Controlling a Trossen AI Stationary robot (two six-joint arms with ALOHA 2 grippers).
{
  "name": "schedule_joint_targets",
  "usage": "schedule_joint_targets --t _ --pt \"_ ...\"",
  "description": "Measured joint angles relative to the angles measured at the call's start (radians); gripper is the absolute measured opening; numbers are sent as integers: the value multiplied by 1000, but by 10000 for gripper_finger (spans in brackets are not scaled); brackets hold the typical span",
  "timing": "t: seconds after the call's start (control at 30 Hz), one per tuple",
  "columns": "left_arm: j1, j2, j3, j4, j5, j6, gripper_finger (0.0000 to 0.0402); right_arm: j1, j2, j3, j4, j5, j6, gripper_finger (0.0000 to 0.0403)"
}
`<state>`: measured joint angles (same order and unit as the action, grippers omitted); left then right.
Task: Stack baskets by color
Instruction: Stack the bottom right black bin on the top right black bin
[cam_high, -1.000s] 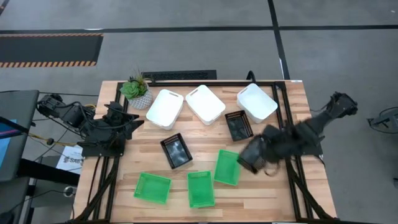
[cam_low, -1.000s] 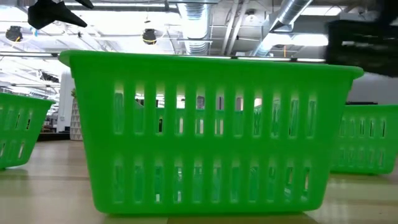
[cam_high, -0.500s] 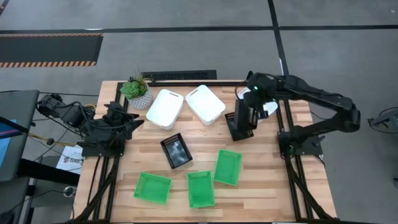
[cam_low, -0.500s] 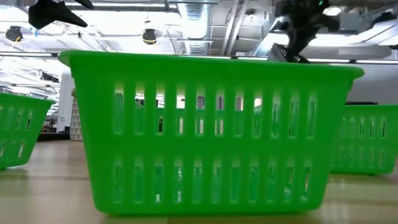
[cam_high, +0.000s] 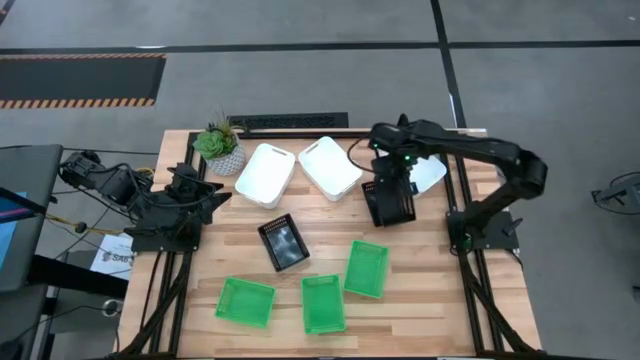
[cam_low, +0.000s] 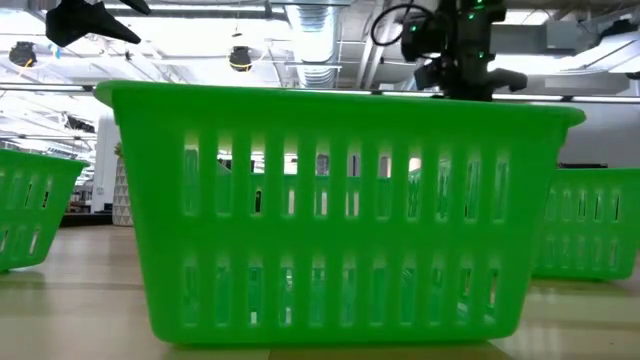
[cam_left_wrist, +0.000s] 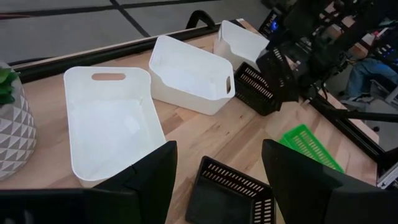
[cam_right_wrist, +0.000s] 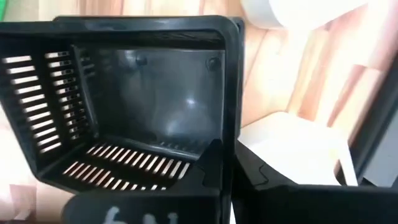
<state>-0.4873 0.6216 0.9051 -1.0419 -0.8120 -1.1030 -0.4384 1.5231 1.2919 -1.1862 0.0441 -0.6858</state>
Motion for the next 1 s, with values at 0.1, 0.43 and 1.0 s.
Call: schedule_joint_targets --t 0.1,0.43,1.0 --pt "0 0 0 0 -3 0 224 6 26 0 1 -11 -3 30" --pt "0 0 0 -1 -11 0 224 5 77 0 22 -41 -23 24" --pt "0 0 0 0 2 19 224 -9 124 -1 28 -43 29 109"
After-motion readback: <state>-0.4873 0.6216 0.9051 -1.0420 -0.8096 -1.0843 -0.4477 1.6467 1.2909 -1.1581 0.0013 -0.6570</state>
